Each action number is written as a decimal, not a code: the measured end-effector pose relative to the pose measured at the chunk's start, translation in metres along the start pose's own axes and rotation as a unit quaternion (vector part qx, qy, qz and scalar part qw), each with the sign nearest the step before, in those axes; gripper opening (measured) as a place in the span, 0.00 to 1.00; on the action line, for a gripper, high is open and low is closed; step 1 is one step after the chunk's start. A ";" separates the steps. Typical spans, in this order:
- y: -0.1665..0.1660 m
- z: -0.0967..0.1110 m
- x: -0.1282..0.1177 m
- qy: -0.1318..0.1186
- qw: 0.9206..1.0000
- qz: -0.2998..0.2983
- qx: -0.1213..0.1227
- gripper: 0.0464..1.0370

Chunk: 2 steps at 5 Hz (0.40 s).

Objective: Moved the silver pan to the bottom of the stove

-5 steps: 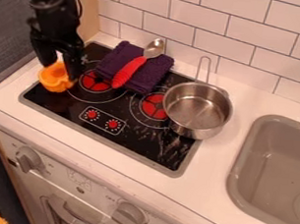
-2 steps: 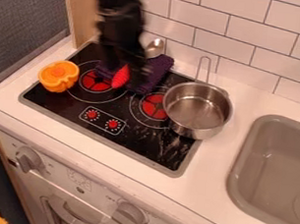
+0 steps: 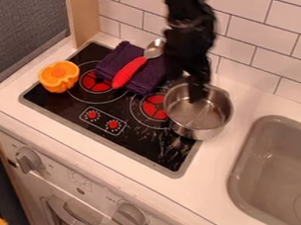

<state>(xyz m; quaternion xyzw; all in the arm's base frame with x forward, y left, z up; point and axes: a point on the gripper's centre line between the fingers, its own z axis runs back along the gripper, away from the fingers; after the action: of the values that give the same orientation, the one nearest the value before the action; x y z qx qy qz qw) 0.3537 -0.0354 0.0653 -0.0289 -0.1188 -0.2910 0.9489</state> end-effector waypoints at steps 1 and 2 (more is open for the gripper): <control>-0.019 -0.012 0.015 0.004 0.999 -0.036 -0.009 0.96; -0.038 -0.017 0.019 0.006 0.998 -0.062 -0.010 0.96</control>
<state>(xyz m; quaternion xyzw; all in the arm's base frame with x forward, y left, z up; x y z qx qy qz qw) 0.3511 -0.0795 0.0532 -0.0295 -0.1117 -0.3511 0.9292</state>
